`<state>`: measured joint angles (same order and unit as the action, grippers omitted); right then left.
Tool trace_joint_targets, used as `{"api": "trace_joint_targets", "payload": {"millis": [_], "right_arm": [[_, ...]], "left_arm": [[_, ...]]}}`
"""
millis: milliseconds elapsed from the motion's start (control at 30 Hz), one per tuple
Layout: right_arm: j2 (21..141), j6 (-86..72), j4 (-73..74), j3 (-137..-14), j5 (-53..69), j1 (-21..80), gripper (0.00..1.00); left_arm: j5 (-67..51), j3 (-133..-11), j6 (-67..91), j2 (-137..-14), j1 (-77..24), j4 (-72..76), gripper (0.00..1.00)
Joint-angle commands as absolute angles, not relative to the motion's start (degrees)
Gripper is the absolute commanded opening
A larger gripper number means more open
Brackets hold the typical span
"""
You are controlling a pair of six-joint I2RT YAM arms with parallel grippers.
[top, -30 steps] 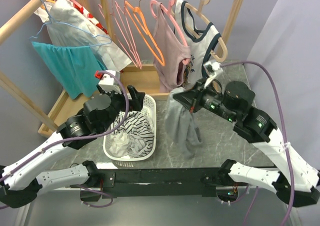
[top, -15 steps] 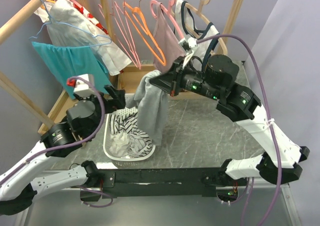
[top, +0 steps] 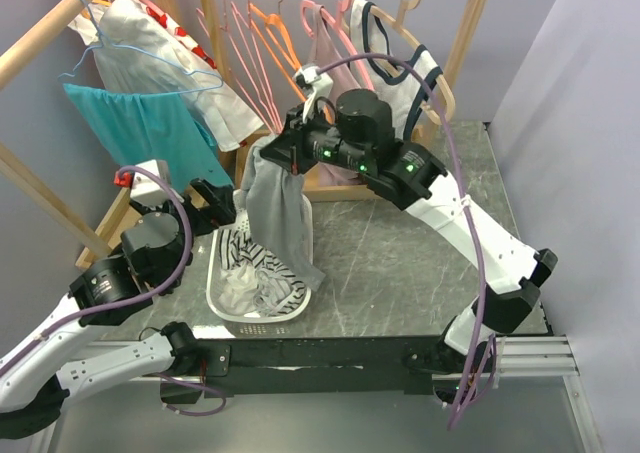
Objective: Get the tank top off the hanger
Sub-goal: Place the tank top in the bin.
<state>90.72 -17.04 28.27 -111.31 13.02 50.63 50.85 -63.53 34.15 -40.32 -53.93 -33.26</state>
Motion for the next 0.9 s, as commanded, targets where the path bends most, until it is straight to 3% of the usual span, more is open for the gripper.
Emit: {"api": "trace_joint_targets", "payload": {"millis": [0,400,567,733,767,867], "right_arm": [[90.61,-17.66,22.41,-106.8,10.2,50.19,0.0],[99.04,-19.24,24.7,-91.25,5.02,49.83,0.0],[103.26,-18.9,29.25,-91.58,0.97,50.1,0.02],[103.01,-18.19,30.76,-90.36,-0.97,51.33,0.18],[101.96,-18.28,29.8,-89.39,-1.58,51.85,0.34],[95.56,-17.67,25.68,-84.04,-1.41,53.08,0.6]], "left_arm": [[49.92,-61.61,35.51,-39.82,-53.79,-34.1,0.99],[48.87,-61.43,34.1,-39.99,-53.79,-33.49,0.99],[48.08,-61.79,33.31,-40.08,-53.79,-32.52,0.99],[46.41,-62.58,32.52,-41.75,-53.79,-31.82,1.0],[46.23,-62.84,32.35,-42.36,-53.79,-31.82,0.99],[45.35,-63.1,31.64,-42.98,-53.7,-30.59,0.99]]}}
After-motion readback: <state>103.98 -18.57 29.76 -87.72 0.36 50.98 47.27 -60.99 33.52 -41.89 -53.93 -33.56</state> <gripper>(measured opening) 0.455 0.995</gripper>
